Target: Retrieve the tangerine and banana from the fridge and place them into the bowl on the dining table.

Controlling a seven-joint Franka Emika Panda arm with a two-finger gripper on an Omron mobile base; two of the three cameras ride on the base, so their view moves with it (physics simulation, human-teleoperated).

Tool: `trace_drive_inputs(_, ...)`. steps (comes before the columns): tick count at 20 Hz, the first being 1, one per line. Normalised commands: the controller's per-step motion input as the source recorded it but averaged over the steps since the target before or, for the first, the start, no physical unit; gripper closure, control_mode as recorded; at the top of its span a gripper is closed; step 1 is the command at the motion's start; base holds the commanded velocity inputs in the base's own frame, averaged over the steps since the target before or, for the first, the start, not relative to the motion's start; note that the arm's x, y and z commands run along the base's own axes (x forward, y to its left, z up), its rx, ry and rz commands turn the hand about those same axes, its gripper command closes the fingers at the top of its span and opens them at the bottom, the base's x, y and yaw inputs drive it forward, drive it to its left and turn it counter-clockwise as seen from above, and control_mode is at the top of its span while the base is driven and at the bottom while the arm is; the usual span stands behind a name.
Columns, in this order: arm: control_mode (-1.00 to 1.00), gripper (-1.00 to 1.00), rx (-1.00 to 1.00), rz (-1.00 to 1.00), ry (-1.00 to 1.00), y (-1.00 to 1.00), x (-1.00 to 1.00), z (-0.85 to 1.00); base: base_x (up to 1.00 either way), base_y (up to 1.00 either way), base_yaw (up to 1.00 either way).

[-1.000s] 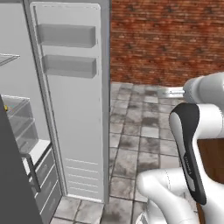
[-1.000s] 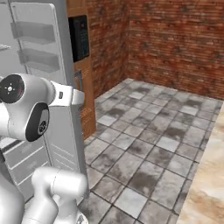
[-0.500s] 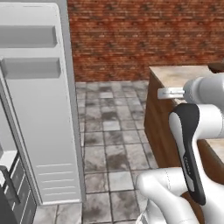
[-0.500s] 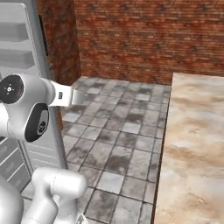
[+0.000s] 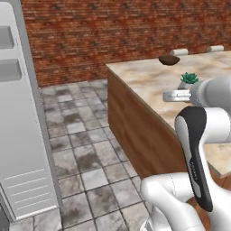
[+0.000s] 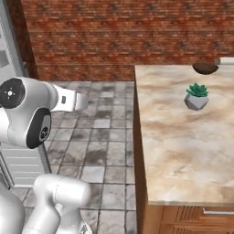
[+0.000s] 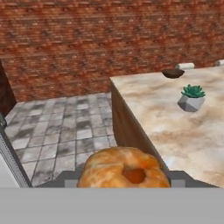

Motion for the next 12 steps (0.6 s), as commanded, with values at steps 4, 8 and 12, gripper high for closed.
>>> trace_drive_inputs(4, 1.0, 1.0, 0.0, 0.0, 0.0, 0.0, 0.0, 0.0, -0.09, 0.46, -0.35)
trace_drive_inputs(8, 1.0, 1.0, 0.0, 0.0, 0.0, 0.0, 0.0, 0.0, 0.06, 0.56, -0.27)
trace_drive_inputs(12, 1.0, 1.0, 0.0, 0.0, 0.0, 0.0, 0.0, 0.0, 0.23, 0.67, -0.2)
